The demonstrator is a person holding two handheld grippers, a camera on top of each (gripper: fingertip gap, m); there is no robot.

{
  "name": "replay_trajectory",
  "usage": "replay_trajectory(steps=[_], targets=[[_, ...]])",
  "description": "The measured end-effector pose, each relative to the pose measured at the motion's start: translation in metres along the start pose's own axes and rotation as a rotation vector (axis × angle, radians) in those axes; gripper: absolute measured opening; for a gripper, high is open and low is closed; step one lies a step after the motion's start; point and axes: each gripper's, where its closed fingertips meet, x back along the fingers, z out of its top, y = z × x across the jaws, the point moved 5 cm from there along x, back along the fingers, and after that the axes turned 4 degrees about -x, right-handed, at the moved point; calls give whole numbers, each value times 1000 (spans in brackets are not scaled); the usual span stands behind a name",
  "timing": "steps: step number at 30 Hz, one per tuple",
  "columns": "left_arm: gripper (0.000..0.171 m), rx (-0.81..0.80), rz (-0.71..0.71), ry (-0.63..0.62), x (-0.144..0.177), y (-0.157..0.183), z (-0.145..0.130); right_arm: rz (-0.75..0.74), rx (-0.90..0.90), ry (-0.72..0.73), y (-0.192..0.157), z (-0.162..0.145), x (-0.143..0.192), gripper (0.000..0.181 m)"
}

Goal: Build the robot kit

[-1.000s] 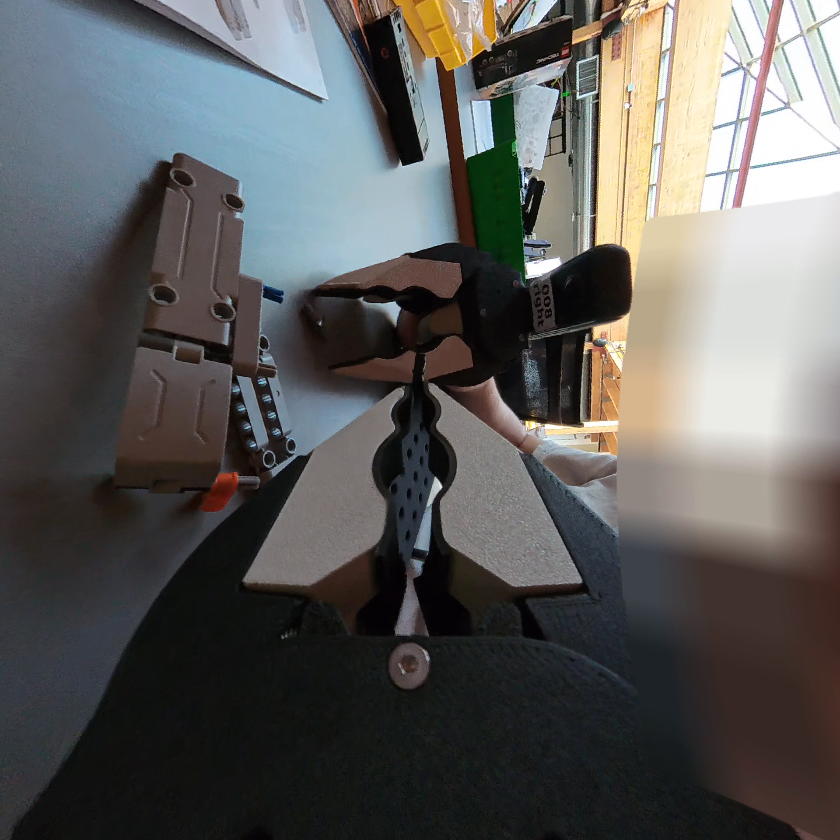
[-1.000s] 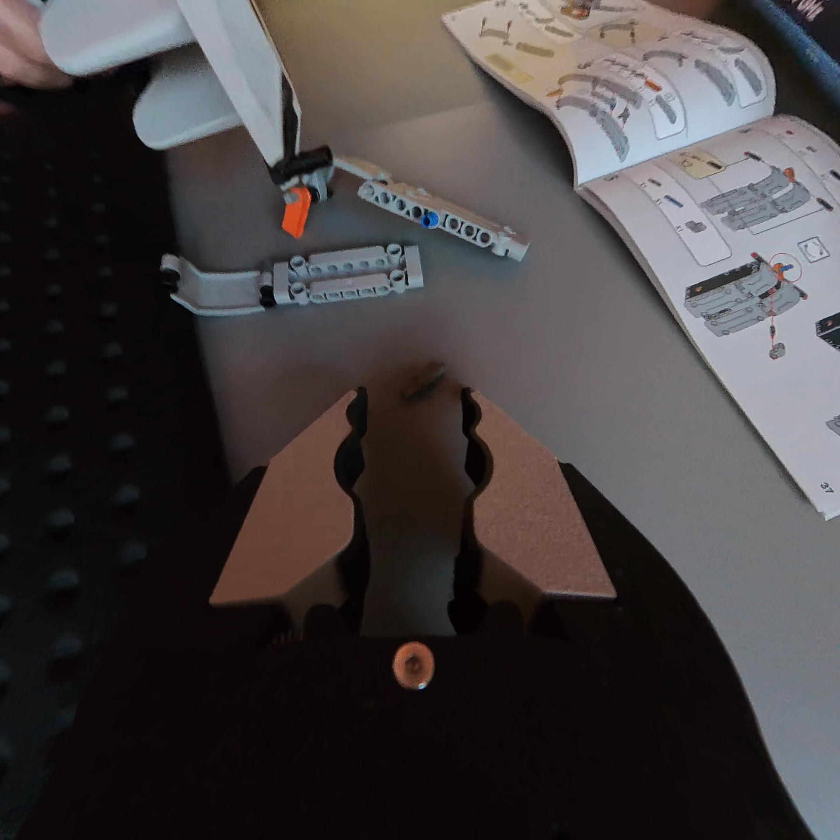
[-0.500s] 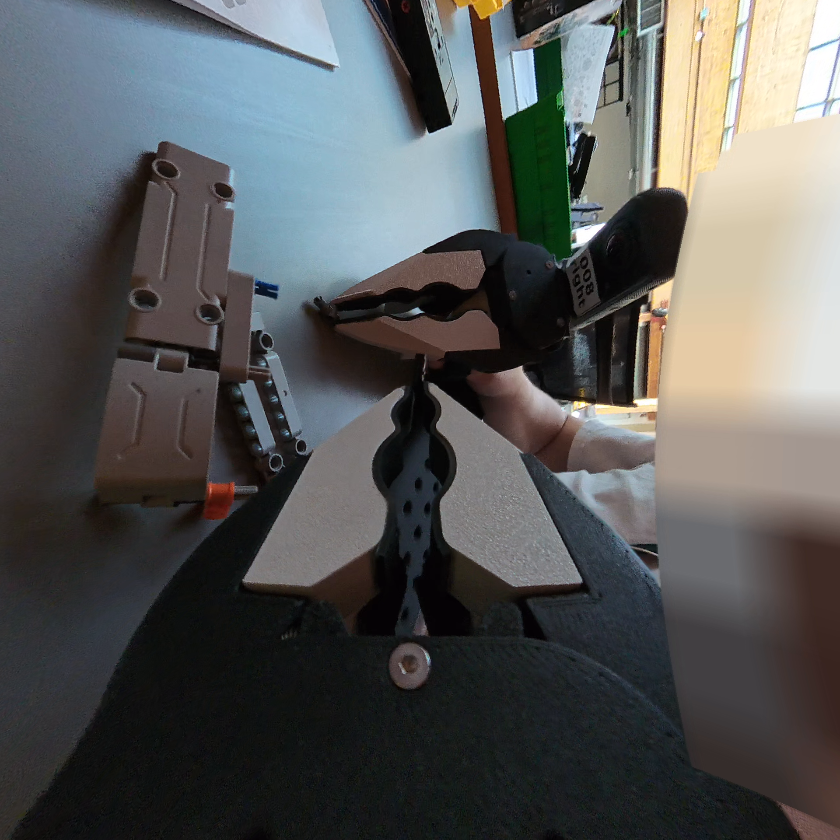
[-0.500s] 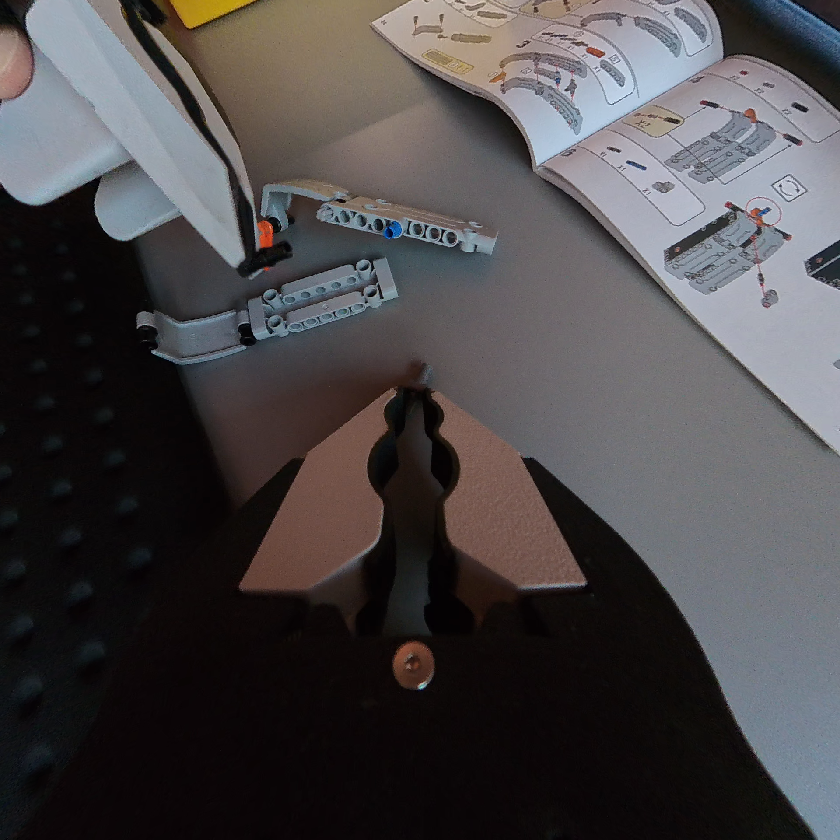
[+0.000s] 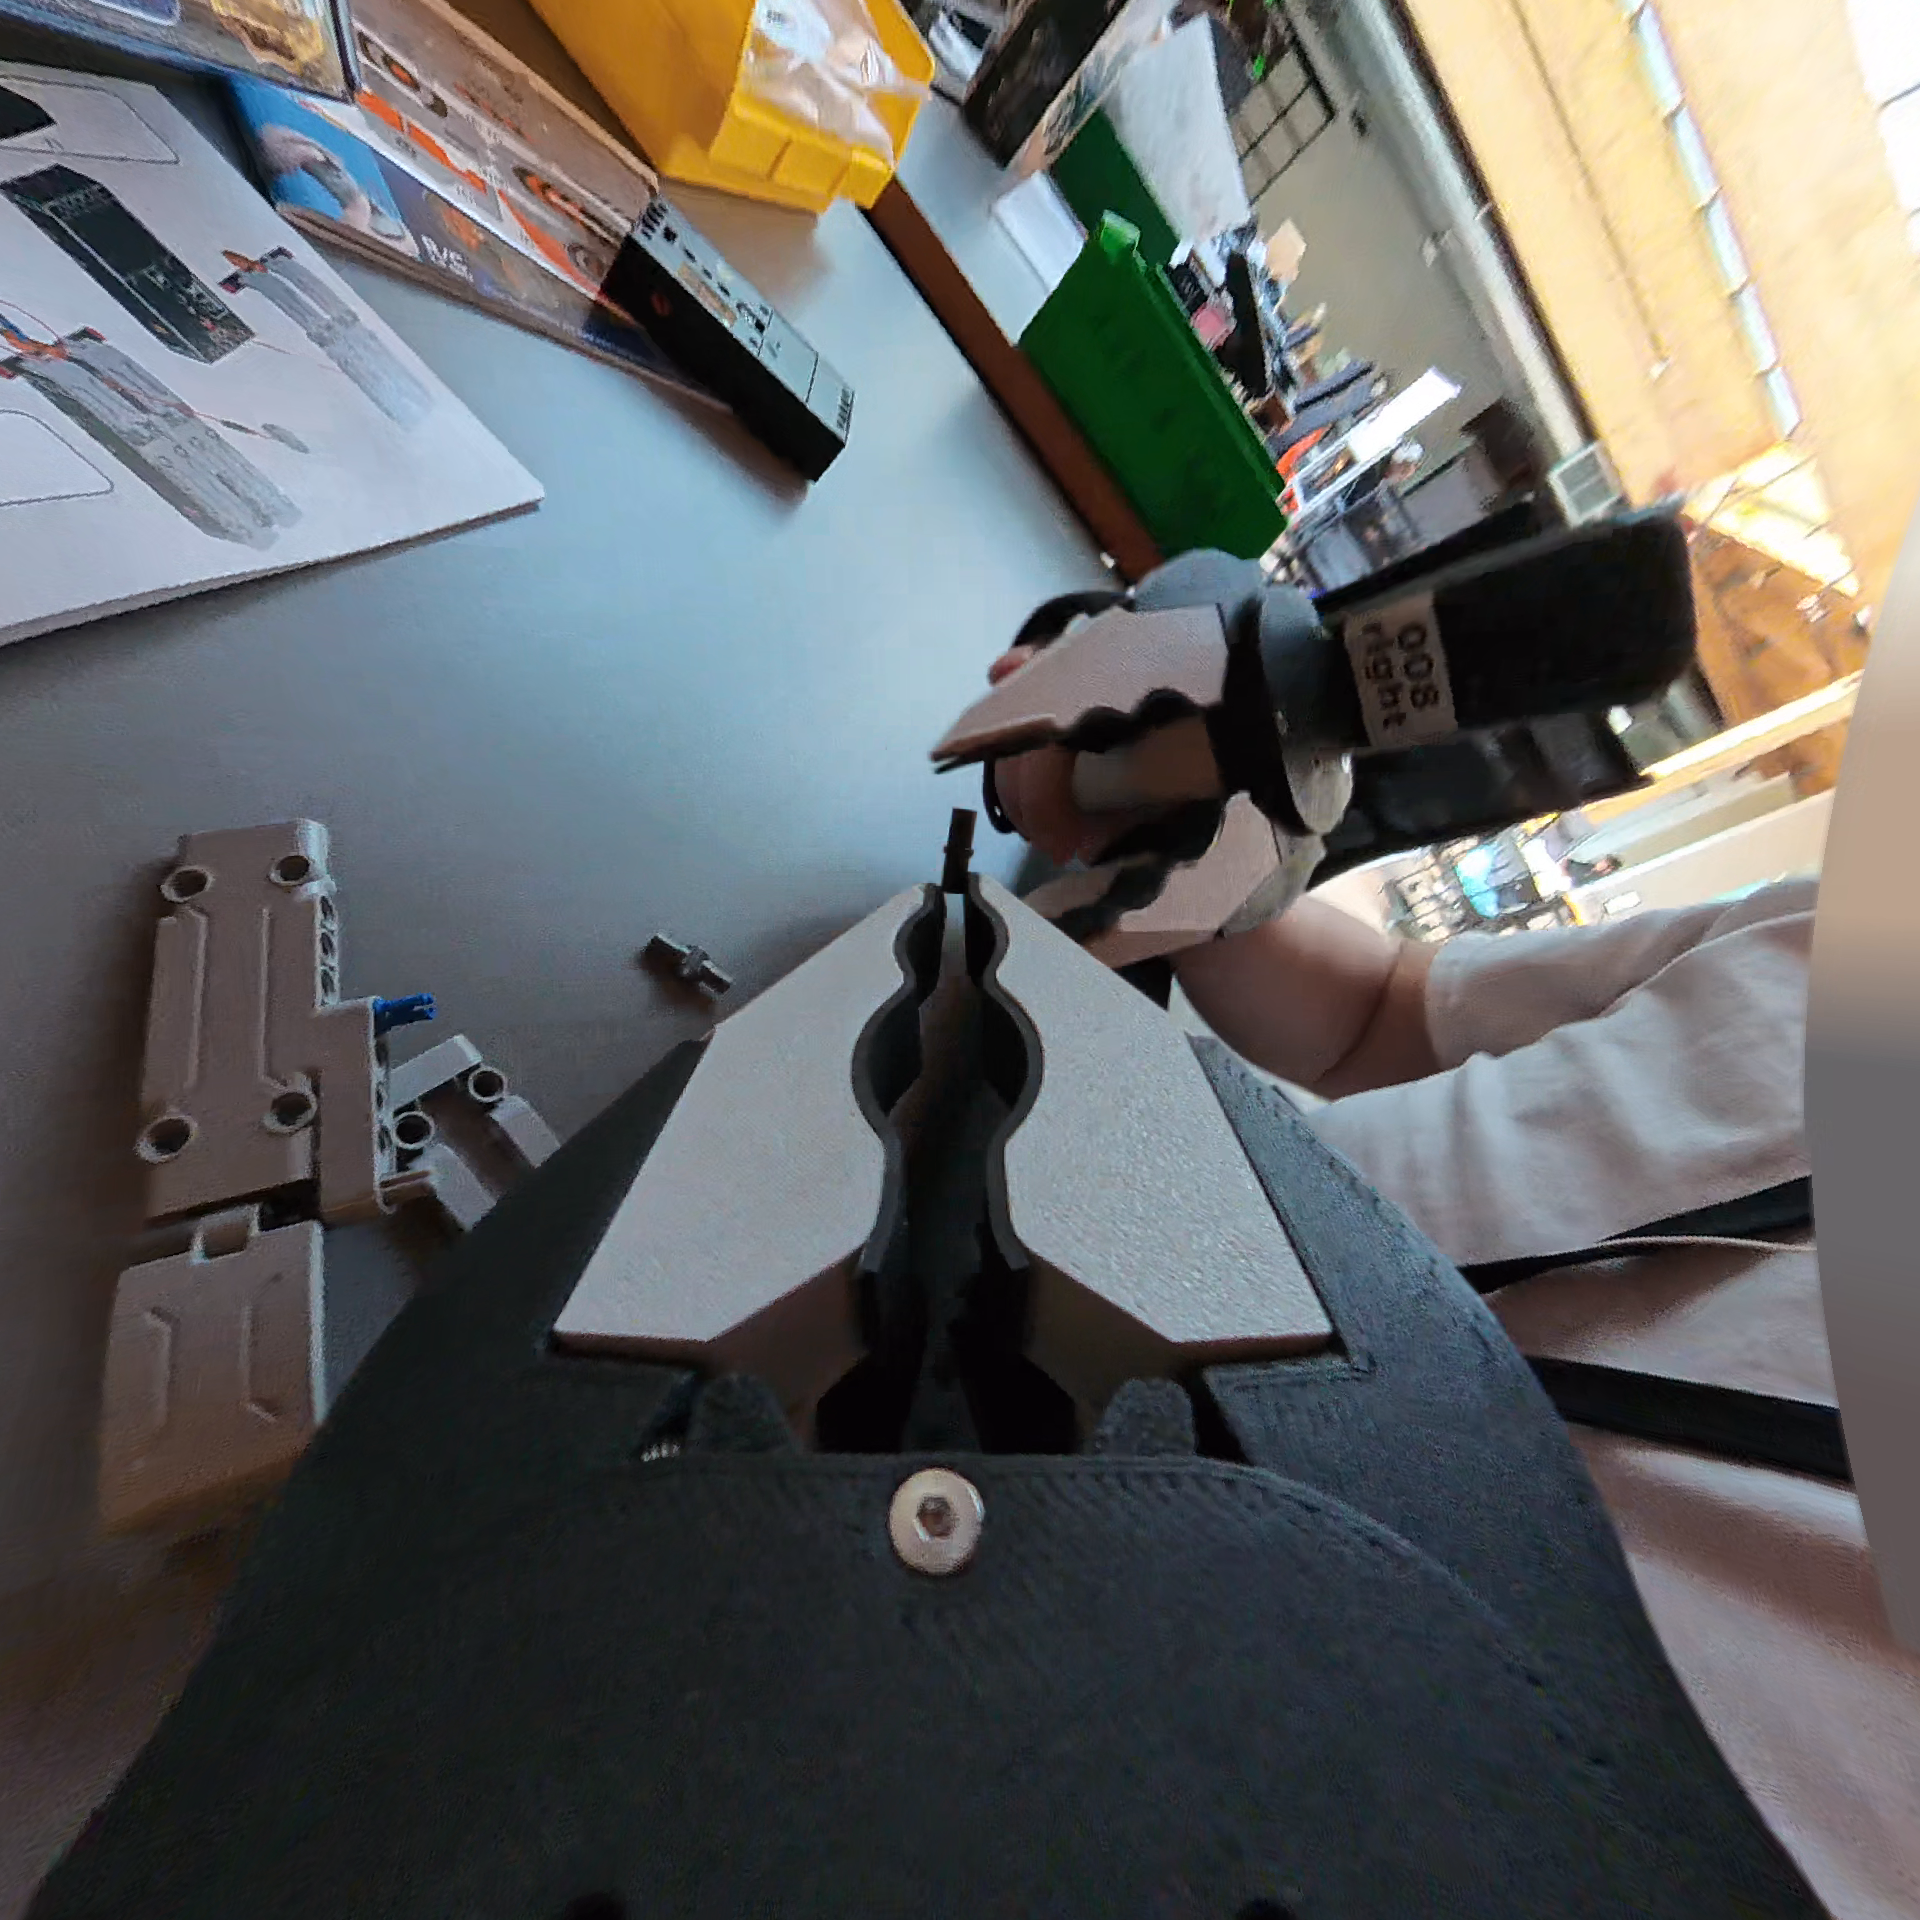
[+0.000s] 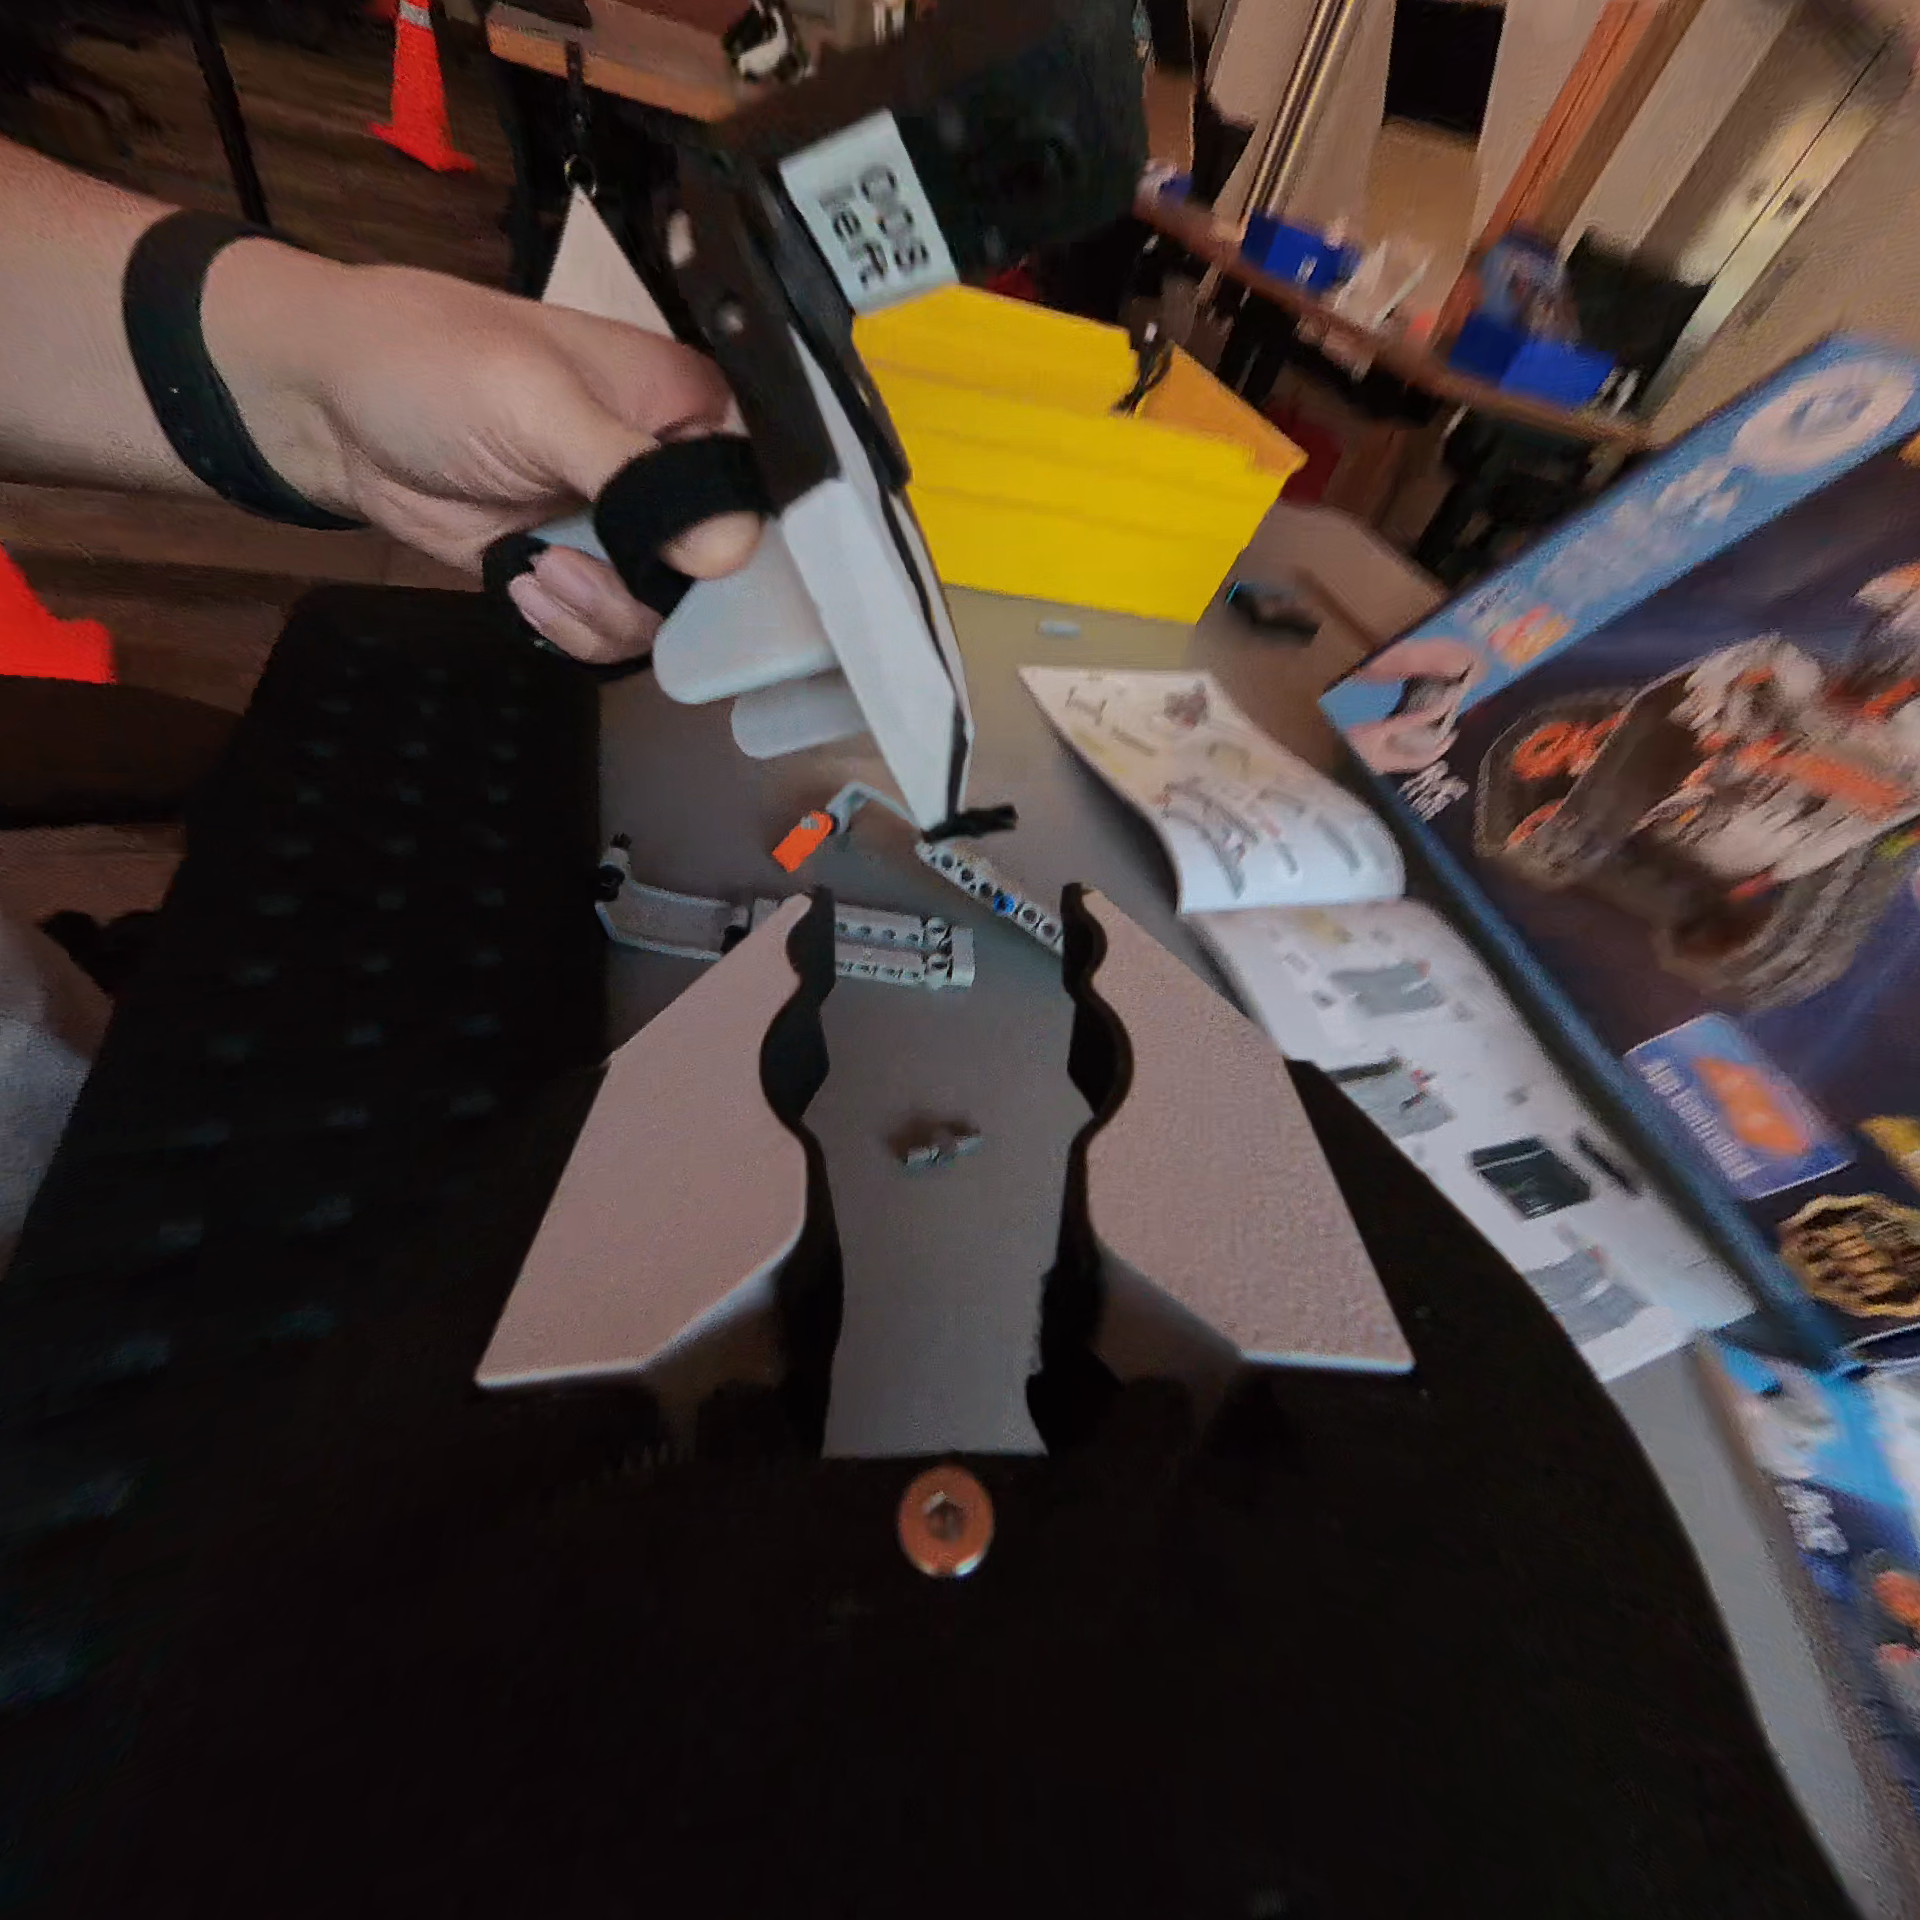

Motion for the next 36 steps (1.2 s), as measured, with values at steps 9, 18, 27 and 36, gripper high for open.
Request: replay_trajectory(steps=[9, 18, 27, 36], targets=[[1, 38, -81, 87, 1, 21, 4, -190, 307, 35, -11, 27, 6, 31], [6, 67, -168, 77, -4, 36, -4, -94, 238, 50, -22, 29, 10, 17], [3, 141, -212, 107, -7, 32, -5, -25, 145, 26, -24, 22, 9, 15], [1, 271, -179, 135, -5, 10, -13, -20, 70, -54, -17, 5, 1, 43]])
